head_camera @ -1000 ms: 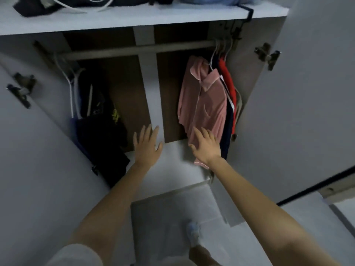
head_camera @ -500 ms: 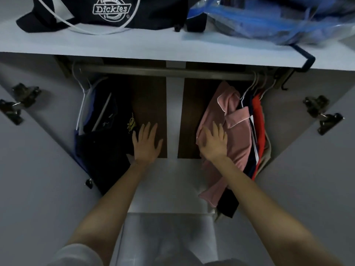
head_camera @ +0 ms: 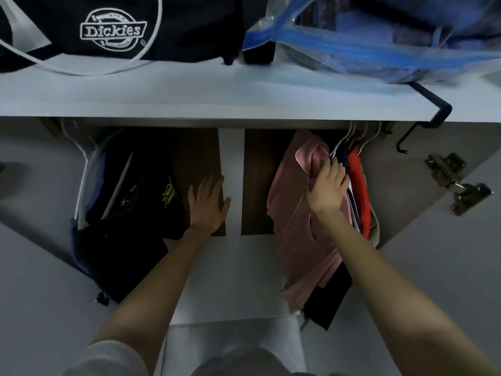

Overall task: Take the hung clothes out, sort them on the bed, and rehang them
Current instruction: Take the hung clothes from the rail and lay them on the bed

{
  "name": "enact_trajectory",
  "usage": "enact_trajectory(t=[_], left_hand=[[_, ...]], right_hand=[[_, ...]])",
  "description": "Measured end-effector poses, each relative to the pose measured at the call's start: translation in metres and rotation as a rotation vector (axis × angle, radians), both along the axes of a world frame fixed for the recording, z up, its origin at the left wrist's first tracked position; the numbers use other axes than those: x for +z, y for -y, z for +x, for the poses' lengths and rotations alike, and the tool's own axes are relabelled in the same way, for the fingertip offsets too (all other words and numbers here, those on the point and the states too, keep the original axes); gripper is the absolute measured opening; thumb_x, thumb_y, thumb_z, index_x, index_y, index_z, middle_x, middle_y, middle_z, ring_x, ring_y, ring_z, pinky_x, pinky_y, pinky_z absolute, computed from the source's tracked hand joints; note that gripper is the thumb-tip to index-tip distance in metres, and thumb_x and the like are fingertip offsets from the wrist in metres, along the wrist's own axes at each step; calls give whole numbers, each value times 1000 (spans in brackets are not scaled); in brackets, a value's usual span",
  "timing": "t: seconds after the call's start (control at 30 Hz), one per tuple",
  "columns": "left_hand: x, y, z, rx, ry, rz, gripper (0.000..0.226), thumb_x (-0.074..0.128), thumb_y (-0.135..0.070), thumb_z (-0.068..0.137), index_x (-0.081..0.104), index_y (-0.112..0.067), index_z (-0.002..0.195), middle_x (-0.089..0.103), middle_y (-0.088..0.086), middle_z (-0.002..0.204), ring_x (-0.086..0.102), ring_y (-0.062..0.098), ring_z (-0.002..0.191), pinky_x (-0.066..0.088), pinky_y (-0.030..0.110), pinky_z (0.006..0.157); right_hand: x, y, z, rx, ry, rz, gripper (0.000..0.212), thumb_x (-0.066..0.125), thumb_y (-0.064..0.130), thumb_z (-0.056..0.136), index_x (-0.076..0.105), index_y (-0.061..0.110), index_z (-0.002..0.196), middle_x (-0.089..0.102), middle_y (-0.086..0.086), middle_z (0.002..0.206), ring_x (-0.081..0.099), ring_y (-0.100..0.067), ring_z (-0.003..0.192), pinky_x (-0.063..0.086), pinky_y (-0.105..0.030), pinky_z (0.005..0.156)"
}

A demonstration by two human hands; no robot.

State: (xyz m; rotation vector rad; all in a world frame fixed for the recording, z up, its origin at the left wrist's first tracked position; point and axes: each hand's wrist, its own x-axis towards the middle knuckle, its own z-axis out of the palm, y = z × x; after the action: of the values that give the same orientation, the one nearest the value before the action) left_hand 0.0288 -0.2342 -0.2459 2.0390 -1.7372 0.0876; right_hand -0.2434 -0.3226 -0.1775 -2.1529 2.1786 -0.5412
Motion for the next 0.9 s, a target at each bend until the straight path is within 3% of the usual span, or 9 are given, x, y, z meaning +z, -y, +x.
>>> enact_trajectory(t=[0.1,0.2,0.33,0.5,0.7,0.83,0.9], left_hand=[[3,9,1,-20,-25,22,64,36,-47,95,34,-18,152,35,11,157,27,28,147,11,58,117],[3,14,6,-44,-23,21,61,39,-45,98,32,-20,153,36,11,156,28,28,146,10,57,117],[4,16,11,-68,-33,29,62,40,-44,97,34,-19,153,39,11,154,30,28,145,12,59,116],[8,20,16,-102,-47,52,59,44,-41,101,30,-20,154,38,11,155,31,28,145,11,57,118],[26,26,14,-178,-95,9,58,43,-39,103,27,-22,156,35,9,157,30,28,145,11,55,120],[33,33,-1,-234,-148,-8,57,46,-35,103,27,-21,155,33,8,158,26,25,148,10,51,121],[33,39,-9,-286,-176,-22,55,46,-33,103,29,-20,155,35,7,158,26,24,148,13,52,121]], right_hand=[[4,9,-1,-56,-13,-64,77,67,22,87,28,-2,148,43,-22,143,40,-40,130,28,-52,106],[14,16,-3,-85,19,-65,62,57,14,91,31,-2,145,47,-23,137,42,-41,124,32,-48,99],[17,24,-10,-92,95,-88,31,46,-5,88,53,-5,118,60,-28,117,50,-45,111,39,-47,88],[19,31,-9,-50,380,-87,15,54,0,82,67,-1,89,68,-26,85,64,-45,84,47,-41,69],[54,25,2,-17,502,-185,20,53,-2,82,71,-3,89,69,-28,87,60,-29,75,36,-31,67],[65,12,2,-48,580,-155,28,56,3,85,73,4,106,73,-18,103,67,-31,102,49,-33,86],[60,-4,4,-45,599,-136,27,57,3,86,73,5,108,73,-16,105,67,-29,103,50,-34,90]])
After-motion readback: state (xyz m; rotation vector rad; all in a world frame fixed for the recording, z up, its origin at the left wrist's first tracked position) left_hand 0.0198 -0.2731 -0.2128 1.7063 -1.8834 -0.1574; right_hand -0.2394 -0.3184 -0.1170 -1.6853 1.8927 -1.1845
